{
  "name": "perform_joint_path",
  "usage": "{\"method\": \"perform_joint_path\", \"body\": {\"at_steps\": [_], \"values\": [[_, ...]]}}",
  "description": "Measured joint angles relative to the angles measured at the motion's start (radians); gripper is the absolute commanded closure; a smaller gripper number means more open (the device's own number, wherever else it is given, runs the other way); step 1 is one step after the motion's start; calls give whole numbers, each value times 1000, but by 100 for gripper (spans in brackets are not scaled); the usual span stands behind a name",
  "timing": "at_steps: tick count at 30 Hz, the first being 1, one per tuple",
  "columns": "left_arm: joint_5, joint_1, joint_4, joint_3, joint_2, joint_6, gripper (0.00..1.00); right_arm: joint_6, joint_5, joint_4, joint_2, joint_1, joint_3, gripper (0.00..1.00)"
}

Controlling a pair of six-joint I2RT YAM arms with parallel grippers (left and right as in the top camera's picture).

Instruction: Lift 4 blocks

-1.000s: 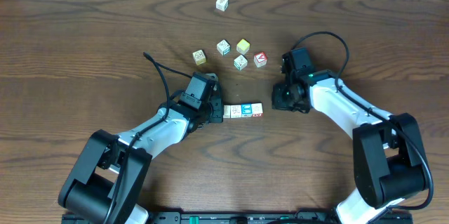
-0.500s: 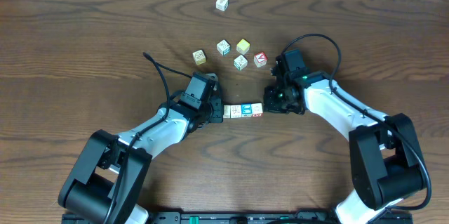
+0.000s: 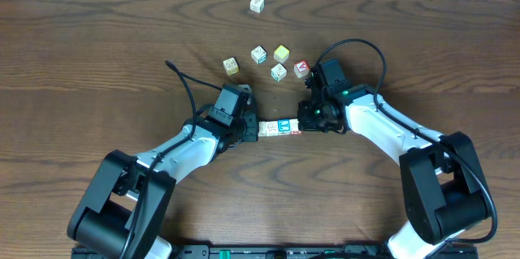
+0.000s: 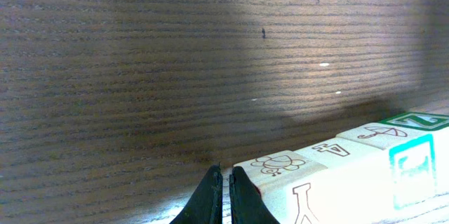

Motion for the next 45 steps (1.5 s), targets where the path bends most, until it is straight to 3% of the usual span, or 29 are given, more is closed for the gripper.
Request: {"method": "perform_joint_path", "body": {"at_steps": [45], "values": [[-11, 1, 0, 0, 0, -11, 93, 0, 53, 0, 0, 37, 0, 99]]}}
